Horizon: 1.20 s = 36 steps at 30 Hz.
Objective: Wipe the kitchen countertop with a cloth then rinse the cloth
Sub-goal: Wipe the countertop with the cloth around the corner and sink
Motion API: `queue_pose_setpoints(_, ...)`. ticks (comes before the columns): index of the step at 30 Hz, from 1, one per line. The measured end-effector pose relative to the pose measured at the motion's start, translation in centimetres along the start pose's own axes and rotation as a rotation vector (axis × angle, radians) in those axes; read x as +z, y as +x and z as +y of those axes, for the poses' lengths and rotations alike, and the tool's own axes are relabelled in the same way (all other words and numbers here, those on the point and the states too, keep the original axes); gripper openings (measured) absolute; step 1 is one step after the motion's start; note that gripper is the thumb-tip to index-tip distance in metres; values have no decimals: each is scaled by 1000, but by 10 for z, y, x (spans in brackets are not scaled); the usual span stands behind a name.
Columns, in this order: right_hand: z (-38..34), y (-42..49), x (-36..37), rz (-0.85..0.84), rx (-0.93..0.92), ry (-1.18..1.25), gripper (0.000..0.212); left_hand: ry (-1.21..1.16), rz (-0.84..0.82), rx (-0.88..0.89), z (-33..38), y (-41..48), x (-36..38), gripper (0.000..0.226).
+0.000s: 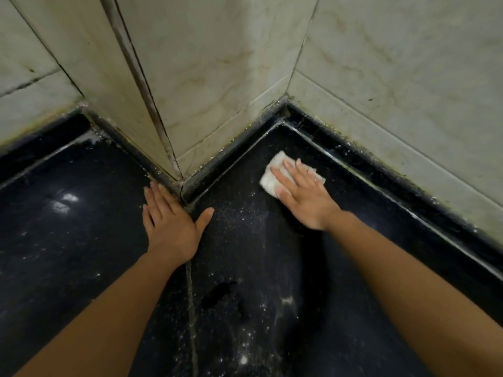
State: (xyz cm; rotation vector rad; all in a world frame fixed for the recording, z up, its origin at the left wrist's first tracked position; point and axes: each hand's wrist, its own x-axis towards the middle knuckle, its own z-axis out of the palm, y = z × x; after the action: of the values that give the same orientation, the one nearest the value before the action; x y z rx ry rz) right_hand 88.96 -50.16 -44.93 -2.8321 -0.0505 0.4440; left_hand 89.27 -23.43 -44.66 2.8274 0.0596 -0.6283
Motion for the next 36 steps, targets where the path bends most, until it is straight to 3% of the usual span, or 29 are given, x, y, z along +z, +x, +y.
queue_pose_setpoints(4, -4, 49, -16, -1, 128, 27, 52, -14, 9, -1, 0, 0, -1, 108)
queue_pose_setpoints(7, -8, 39, -11, 20, 125, 50, 52, -20, 8, 3, -1, 0, -1, 108)
queue_pose_setpoints(11, -14, -26, 14, 12, 21, 51, 50, -17, -7, 4, -2, 1, -2, 107)
queue_pose_setpoints(19, -26, -170, 44, -177, -207, -33, 46, -41, -6, 29, -1, -3, -4, 105)
queue_pose_setpoints(22, -16, -144, 37, -126, -185, -42, 45, -51, -9, 40, -2, -3, -5, 105)
queue_pose_setpoints(26, -15, -56, 18, 27, 45, 23, 48, -62, -36, 64, -6, -1, -6, 105)
queue_pose_setpoints(32, -34, 34, -9, -48, 242, 66, 53, -69, -42, 68, -6, -2, -7, 104)
queue_pose_setpoints(36, -53, 15, 4, -38, 120, 53, 52, -85, -36, 75, -6, -2, -8, 104)
